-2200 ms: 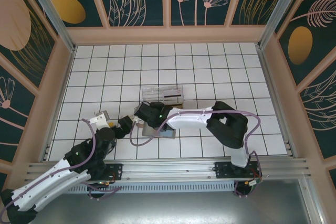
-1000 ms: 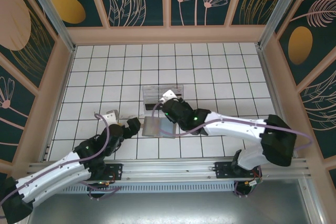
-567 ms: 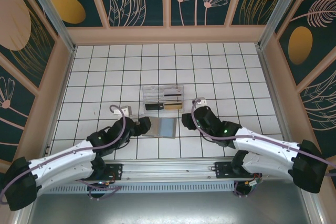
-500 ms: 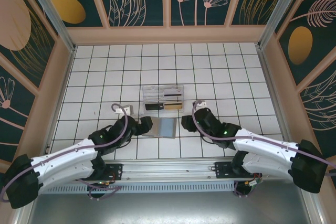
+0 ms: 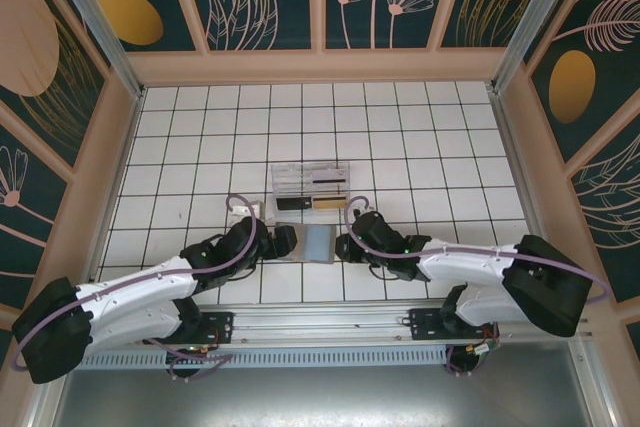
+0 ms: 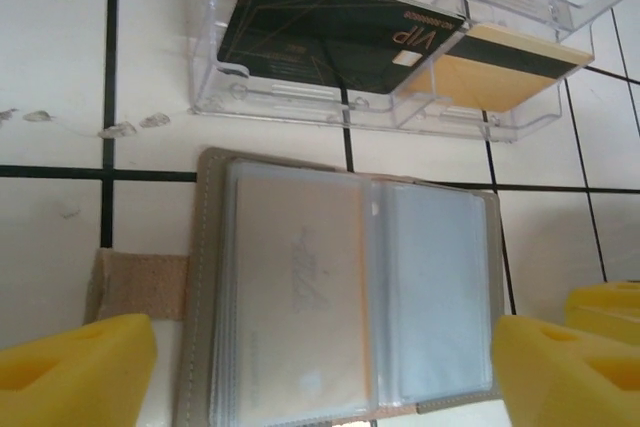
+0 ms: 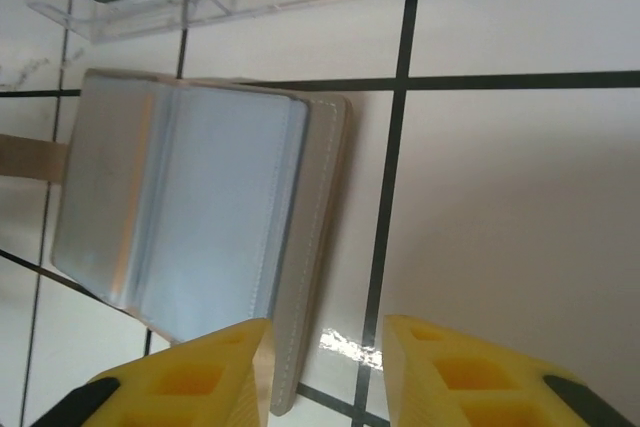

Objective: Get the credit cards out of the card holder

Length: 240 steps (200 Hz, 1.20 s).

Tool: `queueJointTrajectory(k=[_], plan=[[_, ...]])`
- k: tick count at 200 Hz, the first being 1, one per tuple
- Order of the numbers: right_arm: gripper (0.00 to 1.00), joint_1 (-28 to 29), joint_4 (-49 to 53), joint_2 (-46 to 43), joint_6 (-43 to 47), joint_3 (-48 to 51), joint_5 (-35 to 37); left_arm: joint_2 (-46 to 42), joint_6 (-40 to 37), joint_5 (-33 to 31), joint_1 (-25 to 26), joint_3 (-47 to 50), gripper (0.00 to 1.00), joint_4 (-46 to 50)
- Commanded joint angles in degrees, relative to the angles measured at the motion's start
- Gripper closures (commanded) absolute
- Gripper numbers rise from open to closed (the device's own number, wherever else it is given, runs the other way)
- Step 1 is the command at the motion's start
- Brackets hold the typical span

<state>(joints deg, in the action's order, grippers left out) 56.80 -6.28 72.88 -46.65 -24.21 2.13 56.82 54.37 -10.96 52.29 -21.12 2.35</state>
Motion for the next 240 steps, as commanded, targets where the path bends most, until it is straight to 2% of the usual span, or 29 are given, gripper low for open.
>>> queueJointTrajectory(k=[1,12,42,70,115,160,240], plan=[[0.66,0.35,-3.99,2.09,-1.17,-0.18,-2.78,0.14,-0.21,2.45,0.32,0.53,0.19,-2.31],[0.67,0.44,-4.88,3.14,-1.23,-0.18,-2.92,0.27,-0.1,3.02,0.3,1.01,0.25,-2.65],[0.7,0.42,-6.89,6.27,-0.98,-1.11,-3.98,1.55,-0.83,3.29,0.32,1.02,0.33,-3.52],[0.71,0.34,-6.03,9.07,0.01,-3.57,-3.65,4.58,-2.81,4.56,0.26,-0.14,0.33,-6.2],[0.78,0.35,-3.7,13.14,1.9,-7.37,-2.93,13.04,-3.9,0.38,0.13,-3.0,0.34,-4.7],[0.85,0.09,-2.38,15.34,2.68,-8.77,-2.84,13.4,-4.45,0.4,-2.21,-2.96,0.33,-4.65],[0.85,-0.11,-2.44,15.47,2.7,-8.56,-3.36,16.42,-3.86,2.7,-2.46,-2.66,0.33,-6.13]])
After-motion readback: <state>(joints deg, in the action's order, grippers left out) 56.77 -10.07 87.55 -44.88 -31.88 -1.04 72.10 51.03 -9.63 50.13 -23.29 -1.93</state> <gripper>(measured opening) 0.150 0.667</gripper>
